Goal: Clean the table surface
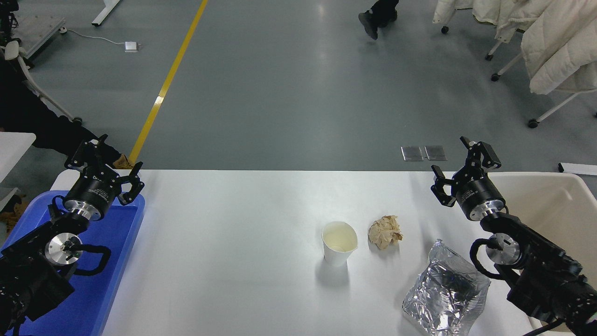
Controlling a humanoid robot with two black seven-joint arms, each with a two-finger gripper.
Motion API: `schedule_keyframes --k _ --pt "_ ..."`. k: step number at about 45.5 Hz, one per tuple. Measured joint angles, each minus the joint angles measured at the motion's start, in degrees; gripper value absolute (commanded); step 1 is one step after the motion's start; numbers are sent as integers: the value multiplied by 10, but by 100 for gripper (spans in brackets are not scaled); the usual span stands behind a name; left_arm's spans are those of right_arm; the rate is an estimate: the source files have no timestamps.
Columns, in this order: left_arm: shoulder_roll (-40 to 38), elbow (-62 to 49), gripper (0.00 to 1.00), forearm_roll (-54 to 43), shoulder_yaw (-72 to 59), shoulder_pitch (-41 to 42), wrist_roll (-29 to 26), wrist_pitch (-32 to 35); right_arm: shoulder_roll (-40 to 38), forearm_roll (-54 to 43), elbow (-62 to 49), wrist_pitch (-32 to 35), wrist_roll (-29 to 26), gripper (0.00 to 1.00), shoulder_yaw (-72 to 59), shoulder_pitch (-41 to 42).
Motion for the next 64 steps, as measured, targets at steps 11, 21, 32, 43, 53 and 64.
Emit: schedule_keyframes --k 11,21,32,43,53,64 --pt "0 0 100 -2 -1 0 0 0 1 1 1 0 -1 99 4 1" --pt "0 0 100 -2 -2 0 -1 0 2 2 1 1 -1 99 7 3" --pt "0 0 100 -3 -2 1 -1 0 3 15 1 0 -2 99 9 22" --pt "0 0 100 -3 -2 1 -1 0 1 22 3 3 -2 99 7 30" --pt "0 0 100 -3 -2 1 -1 0 -3 24 2 5 3 99 7 31" --pt "0 0 100 -3 -2 1 -1 0 -12 11 4 -6 9 99 -32 45"
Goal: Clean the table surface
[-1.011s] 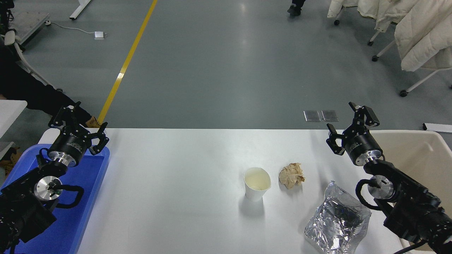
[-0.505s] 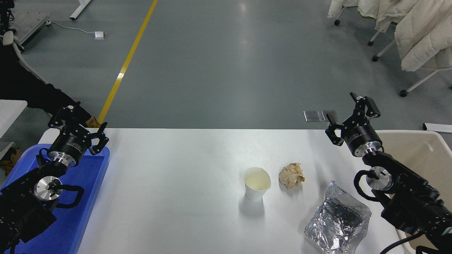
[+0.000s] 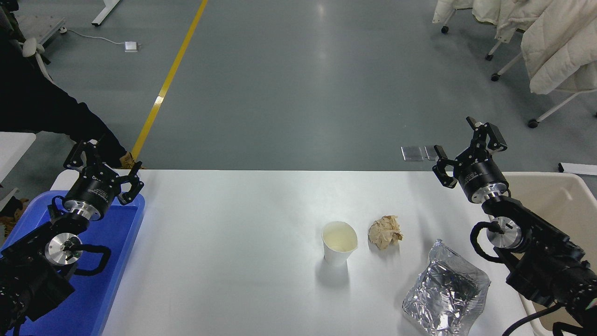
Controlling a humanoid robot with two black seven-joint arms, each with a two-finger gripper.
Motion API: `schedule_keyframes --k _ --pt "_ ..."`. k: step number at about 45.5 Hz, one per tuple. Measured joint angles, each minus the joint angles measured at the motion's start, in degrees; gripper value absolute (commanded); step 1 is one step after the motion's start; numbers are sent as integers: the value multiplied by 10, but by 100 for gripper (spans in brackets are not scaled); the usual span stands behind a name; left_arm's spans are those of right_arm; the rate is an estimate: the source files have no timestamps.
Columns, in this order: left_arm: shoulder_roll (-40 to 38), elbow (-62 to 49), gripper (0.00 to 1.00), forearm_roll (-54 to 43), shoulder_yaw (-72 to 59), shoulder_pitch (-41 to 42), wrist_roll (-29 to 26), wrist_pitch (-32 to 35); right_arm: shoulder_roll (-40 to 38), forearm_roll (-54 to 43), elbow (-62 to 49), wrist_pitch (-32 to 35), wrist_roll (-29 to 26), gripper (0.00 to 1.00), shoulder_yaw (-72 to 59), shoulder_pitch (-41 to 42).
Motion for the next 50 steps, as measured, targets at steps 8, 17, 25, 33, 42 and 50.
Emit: schedule_keyframes --k 8,17,25,33,42,50 --pt "0 0 100 0 0 0 0 0 -20 -14 3 -18 1 99 -107 29" --pt "0 0 100 0 0 0 0 0 -40 -24 5 -30 2 99 -261 84" --pt "0 0 100 -1 0 0 0 0 -50 -31 12 -34 2 99 -368 133" --pt "0 0 100 -1 0 0 0 0 -73 -36 45 -39 0 99 -423 166" --pt "0 0 100 -1 0 0 0 0 -131 -83 149 -80 -3 98 -446 183" --pt "0 0 100 -1 0 0 0 0 -185 -165 245 -111 -15 98 -452 188"
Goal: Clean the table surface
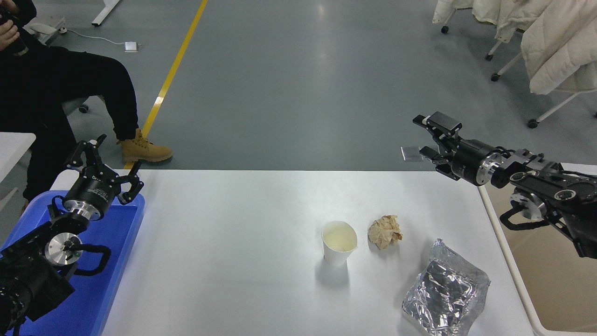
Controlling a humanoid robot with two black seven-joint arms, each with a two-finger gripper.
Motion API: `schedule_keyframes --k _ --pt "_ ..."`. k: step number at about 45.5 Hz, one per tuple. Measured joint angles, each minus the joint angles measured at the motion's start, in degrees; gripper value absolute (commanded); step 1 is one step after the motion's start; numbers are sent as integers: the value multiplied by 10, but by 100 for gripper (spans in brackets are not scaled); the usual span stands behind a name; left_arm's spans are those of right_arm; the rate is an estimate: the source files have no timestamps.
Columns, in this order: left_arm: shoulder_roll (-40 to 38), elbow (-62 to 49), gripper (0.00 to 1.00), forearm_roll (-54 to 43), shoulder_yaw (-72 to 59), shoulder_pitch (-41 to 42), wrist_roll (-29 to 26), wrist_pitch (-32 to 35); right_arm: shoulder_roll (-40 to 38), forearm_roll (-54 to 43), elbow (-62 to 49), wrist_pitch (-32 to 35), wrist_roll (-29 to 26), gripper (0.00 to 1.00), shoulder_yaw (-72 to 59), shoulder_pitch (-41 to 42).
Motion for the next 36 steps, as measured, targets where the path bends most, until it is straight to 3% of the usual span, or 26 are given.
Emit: schedule_keyframes --k 16,36 --pt "0 0 100 0 0 0 0 0 -89 -227 204 1 -80 98 -8 9" --pt "0 0 100 0 -1 0 0 -1 -89 -304 299 23 -211 98 -26 23"
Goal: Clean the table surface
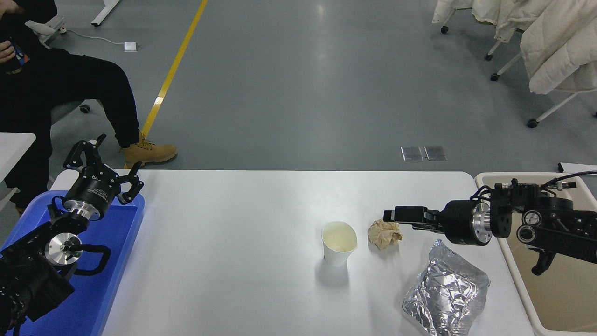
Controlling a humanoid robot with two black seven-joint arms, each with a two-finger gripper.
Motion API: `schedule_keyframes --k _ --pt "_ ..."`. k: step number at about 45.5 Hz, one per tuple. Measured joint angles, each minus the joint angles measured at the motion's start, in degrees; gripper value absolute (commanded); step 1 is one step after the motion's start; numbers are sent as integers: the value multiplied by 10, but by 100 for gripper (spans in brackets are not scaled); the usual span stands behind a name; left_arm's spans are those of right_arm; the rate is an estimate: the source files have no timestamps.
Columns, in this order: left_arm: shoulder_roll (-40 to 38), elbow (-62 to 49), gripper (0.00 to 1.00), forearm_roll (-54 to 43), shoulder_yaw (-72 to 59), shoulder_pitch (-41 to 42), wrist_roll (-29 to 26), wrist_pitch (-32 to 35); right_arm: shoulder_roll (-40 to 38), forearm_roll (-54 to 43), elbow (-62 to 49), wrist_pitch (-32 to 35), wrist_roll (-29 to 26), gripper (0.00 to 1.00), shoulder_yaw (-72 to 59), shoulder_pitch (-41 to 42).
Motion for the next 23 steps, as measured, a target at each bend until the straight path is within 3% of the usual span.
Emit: schedule_keyframes --k 23 --pt "0 0 100 0 0 0 0 0 72 82 -16 3 -70 98 -3 -6"
